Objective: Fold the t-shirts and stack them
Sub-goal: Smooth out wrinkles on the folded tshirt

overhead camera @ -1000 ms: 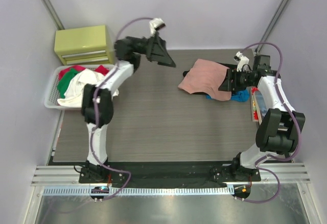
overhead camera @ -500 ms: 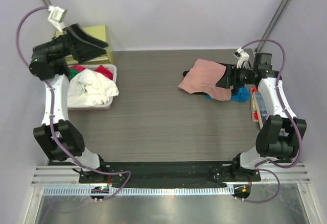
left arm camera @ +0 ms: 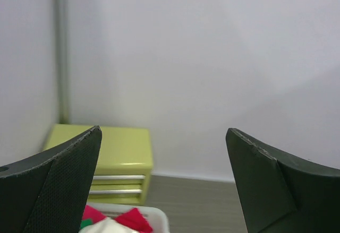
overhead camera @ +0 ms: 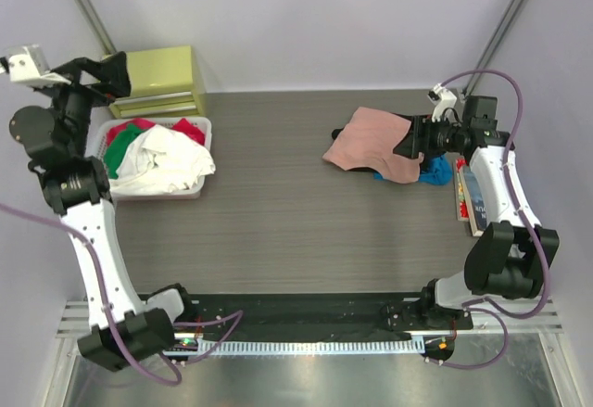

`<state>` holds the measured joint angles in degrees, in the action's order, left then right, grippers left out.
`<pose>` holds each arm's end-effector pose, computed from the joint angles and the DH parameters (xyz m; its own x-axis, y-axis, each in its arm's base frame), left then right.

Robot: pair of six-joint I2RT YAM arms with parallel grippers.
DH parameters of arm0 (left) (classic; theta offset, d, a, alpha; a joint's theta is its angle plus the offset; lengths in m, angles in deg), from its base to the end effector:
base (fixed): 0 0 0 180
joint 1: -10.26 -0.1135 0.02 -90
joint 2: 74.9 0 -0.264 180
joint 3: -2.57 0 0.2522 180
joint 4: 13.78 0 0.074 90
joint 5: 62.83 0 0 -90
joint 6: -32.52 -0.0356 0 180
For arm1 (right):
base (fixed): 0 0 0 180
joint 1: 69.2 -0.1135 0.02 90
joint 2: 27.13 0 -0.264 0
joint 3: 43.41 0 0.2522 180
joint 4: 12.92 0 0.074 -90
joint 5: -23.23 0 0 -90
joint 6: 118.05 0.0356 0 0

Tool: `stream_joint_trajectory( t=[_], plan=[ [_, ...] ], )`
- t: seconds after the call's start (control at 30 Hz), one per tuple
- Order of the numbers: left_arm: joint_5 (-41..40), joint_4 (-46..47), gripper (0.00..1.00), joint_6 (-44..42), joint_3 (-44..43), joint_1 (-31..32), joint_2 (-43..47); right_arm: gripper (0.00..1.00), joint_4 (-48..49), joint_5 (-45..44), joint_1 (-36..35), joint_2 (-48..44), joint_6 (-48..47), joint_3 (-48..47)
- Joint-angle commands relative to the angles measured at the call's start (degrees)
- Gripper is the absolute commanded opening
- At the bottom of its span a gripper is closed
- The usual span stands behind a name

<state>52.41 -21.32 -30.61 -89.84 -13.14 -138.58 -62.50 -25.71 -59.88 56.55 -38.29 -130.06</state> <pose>0.2108 0.0747 0.5097 0.2934 -0.3185 -0.9014 0.1550 0.9462 -0.2839 0.3117 -0.0275 0.3157 -0.6482 -0.0295 -0.7609 -0.4455 0.8251 0.3476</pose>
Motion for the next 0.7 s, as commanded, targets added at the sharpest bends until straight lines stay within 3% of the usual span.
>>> stream_joint_trajectory(
  t=[0.0, 0.17, 0.27, 0.33, 0.47, 0.67],
  plan=[
    [-20.0, -9.0, 1.00, -16.2, 2.6, 0.8, 2.7, 0.67, 7.4, -7.4, -0.9, -7.8, 0.8, 3.5],
    [-35.8, -12.5, 1.00, -26.6, 6.7, 7.7, 5.7, 0.68, 18.4, -19.5, -3.4, -13.4, 3.1, 11.6],
    [-44.3, -10.9, 1.00, -32.1, 10.8, 10.9, 6.3, 0.68, 28.7, -35.2, -5.8, -18.8, 5.6, 18.4],
    [-44.0, -14.8, 1.00, -31.5, 11.3, 11.2, 5.2, 0.70, 36.1, -45.4, -7.1, -21.9, 6.5, 23.4],
    [-46.3, -17.6, 1.00, -31.4, 14.0, 15.4, 4.9, 0.72, 44.6, -56.0, -7.7, -22.3, 7.2, 27.9],
    [-48.5, -18.3, 1.00, -34.0, 19.4, 22.7, 6.1, 0.76, 47.3, -62.3, -9.0, -20.8, 6.0, 31.0]
  ],
)
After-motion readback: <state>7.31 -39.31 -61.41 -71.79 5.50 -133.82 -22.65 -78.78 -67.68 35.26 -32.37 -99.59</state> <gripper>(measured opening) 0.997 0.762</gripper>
